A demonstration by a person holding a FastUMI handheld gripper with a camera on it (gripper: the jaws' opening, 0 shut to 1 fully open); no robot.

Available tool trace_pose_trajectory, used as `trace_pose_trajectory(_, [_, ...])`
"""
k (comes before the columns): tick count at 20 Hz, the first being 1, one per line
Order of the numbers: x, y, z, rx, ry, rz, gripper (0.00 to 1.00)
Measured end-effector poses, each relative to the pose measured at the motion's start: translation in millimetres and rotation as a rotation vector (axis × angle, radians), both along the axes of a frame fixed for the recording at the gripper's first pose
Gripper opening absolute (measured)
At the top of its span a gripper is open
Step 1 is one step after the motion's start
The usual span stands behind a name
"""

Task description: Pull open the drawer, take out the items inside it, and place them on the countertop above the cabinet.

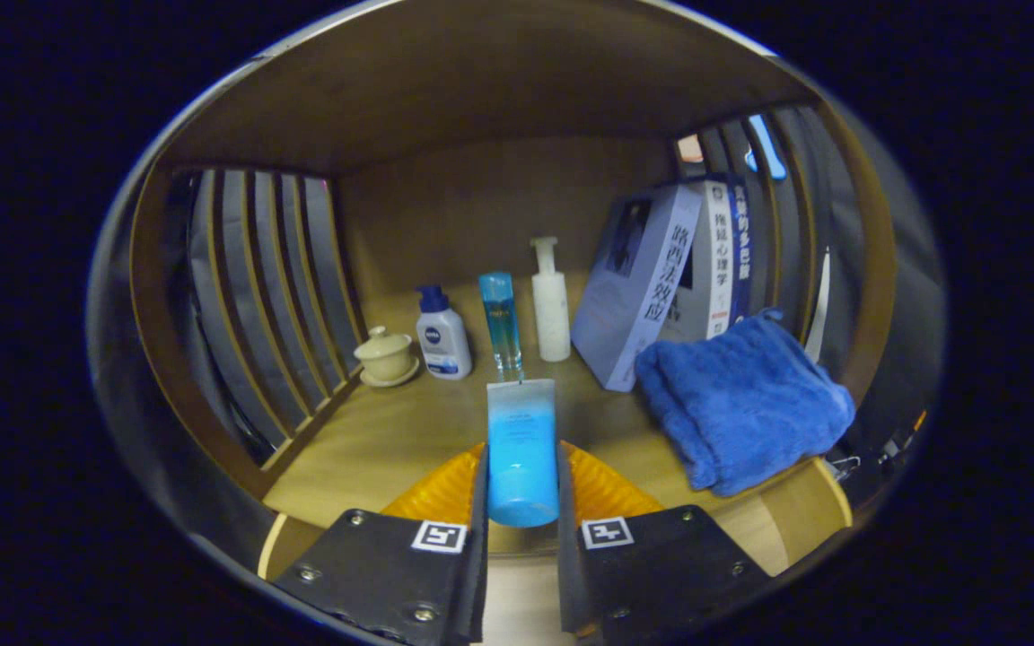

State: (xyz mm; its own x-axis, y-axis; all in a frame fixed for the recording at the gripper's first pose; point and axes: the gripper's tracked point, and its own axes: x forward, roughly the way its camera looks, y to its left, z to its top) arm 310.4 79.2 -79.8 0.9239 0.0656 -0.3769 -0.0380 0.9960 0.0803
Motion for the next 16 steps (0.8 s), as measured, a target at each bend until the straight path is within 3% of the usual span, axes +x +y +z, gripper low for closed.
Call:
trace_pose_trajectory(5, [22, 2, -32, -0.052, 0.039, -0.029, 0.34])
trace_pose_trajectory(7, [25, -1, -27, -0.068, 0.0, -0.048, 0.41])
trace_pose_trajectory(10, [23, -4, -21, -0.049, -0.011, -0.064, 0.69])
trace_pose_trajectory(12, [19, -5, -19, -0.02, -0.005, -0.067, 0.7])
trace_pose_trajectory(16, [-1, -16, -8, -0.056, -0.027, -0.075, 0.93])
